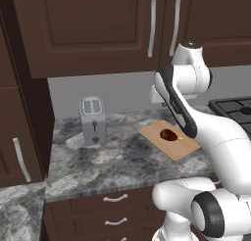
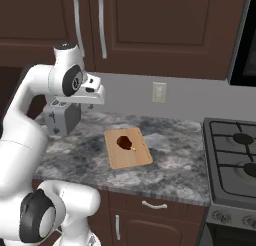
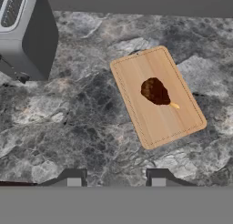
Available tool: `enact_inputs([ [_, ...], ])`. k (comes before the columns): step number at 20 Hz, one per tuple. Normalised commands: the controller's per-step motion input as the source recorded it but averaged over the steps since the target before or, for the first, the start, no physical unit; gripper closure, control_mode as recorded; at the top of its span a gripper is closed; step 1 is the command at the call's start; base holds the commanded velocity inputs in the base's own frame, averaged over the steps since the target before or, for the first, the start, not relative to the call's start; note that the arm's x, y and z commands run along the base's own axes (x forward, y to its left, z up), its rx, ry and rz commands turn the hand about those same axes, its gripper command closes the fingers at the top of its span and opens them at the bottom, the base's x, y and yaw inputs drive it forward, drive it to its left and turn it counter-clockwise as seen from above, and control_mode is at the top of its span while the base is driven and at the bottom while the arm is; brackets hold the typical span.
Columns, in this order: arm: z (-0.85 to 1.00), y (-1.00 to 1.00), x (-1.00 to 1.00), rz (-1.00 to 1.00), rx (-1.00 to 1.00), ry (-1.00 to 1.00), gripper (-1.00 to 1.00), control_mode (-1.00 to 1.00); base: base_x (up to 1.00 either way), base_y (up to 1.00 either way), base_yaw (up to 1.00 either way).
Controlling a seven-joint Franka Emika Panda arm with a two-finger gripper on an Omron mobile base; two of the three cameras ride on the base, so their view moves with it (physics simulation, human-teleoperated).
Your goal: Open the cabinet, retrieve the rolling pin, and place it next to the meat on the cutting board to prepare for tenderizing.
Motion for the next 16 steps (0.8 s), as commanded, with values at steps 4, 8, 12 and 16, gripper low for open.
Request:
enact_inputs([
  [4,0.02,-0.11,-0.07,0.00,0.05,-0.04,-1.00,-1.00,0.00,0.00,0.00],
  [8,0.12,-0.07,-0.31,0.00,0.03,-0.24,-1.00,-1.00,0.00,0.00,0.00],
  [12,0.32,0.00,-0.39,0.00,0.00,-0.43,-1.00,-1.00,0.00,0.00,0.00],
  [16,0.63,0.00,-0.47,0.00,-0.03,-0.50,-1.00,-1.00,0.00,0.00,0.00],
])
